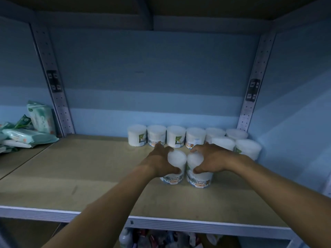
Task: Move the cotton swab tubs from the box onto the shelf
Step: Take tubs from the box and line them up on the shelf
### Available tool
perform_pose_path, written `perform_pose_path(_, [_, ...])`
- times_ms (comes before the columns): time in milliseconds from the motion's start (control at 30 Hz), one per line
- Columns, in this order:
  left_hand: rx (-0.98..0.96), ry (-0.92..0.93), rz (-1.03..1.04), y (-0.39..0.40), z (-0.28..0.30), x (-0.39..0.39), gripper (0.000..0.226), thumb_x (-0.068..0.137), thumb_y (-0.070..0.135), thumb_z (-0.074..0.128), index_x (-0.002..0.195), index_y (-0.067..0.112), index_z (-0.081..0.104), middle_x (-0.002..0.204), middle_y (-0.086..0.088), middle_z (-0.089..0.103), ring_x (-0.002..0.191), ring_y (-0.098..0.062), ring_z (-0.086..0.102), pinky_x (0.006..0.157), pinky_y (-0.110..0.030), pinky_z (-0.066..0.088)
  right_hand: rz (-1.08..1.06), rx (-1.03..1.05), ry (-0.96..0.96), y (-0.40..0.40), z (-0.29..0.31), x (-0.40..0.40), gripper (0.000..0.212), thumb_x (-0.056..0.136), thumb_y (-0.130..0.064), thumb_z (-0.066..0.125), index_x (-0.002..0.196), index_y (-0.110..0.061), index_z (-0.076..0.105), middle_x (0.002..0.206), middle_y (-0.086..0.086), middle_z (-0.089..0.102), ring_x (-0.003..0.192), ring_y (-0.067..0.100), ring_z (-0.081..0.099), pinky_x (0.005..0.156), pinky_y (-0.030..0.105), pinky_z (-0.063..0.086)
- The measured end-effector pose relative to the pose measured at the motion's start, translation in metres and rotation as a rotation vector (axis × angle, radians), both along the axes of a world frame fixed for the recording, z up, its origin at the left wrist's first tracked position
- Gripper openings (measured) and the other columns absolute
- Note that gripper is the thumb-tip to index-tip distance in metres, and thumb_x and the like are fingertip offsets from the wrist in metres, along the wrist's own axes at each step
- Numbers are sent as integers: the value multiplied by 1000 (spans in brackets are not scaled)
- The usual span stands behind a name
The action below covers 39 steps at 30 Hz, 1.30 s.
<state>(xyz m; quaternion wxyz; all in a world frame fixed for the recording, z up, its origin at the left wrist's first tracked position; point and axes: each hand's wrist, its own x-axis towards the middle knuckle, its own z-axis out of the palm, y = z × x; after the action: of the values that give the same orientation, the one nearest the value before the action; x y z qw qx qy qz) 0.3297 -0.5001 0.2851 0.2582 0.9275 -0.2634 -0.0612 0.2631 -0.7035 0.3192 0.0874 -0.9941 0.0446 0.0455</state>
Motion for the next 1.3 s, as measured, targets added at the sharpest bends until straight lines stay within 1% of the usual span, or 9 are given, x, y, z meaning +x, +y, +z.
perform_pose_path(67, [10, -25, 17, -6, -3, 3, 85, 69, 50, 82, 142, 29, 43, 140, -2, 27, 134, -25, 35, 110, -34, 36, -4, 5, -8, -4, -1, 6, 82, 76, -49, 78, 148, -34, 41, 146, -2, 49, 128, 19, 49, 89, 26, 42])
perform_pose_path(233, [25, -65, 26, -20, -2, 16, 82, 70, 50, 82, 141, 28, 46, 132, -3, 32, 130, -26, 38, 107, -35, 38, 17, 25, -59, -15, -5, 21, 77, 77, -45, 78, 145, -32, 45, 146, -3, 46, 130, 18, 47, 98, 29, 42])
perform_pose_path(400, [19, -76, 37, -33, 0, 27, 83, 73, 48, 81, 144, 24, 45, 135, -6, 33, 129, -29, 41, 106, -41, 40, 29, 32, -92, -28, -9, 39, 73, 77, -41, 78, 143, -31, 47, 135, 1, 48, 123, 20, 48, 94, 32, 44])
perform_pose_path(633, [-4, -105, 64, -53, -2, 38, 79, 77, 43, 79, 143, 17, 44, 142, -9, 35, 127, -31, 47, 106, -42, 42, 4, 101, -118, -47, -16, 60, 73, 75, -37, 76, 142, -33, 46, 134, -2, 47, 112, 17, 48, 88, 35, 50])
perform_pose_path(700, [-18, -119, 71, -56, -4, 39, 78, 77, 41, 80, 142, 16, 45, 142, -10, 36, 126, -31, 49, 106, -41, 42, -2, 111, -128, -51, -18, 65, 73, 76, -36, 76, 142, -33, 45, 134, -2, 46, 109, 15, 46, 85, 31, 47])
perform_pose_path(800, [-38, -130, 76, -57, -6, 39, 76, 77, 38, 80, 141, 15, 46, 142, -10, 38, 126, -30, 50, 106, -39, 41, -3, 118, -141, -54, -20, 70, 73, 77, -34, 76, 143, -31, 45, 135, -1, 46, 113, 15, 45, 84, 27, 38])
perform_pose_path(1100, [-47, -175, 94, -60, -10, 39, 75, 77, 41, 80, 140, 14, 49, 137, -10, 43, 122, -28, 53, 103, -36, 43, -2, 134, -171, -60, -27, 75, 73, 78, -35, 77, 143, -29, 46, 137, 1, 45, 120, 18, 47, 86, 29, 41])
perform_pose_path(1200, [-47, -182, 96, -61, -10, 40, 74, 77, 40, 80, 139, 15, 49, 138, -11, 43, 123, -28, 52, 103, -36, 43, -4, 134, -169, -62, -28, 78, 73, 77, -37, 77, 143, -30, 46, 138, 0, 44, 117, 17, 45, 84, 28, 39])
perform_pose_path(1300, [-47, -181, 95, -63, -10, 41, 74, 77, 40, 80, 140, 15, 48, 140, -10, 42, 125, -27, 50, 104, -35, 42, -7, 126, -161, -62, -28, 81, 75, 75, -40, 77, 143, -32, 45, 138, -1, 43, 122, 18, 45, 88, 30, 41])
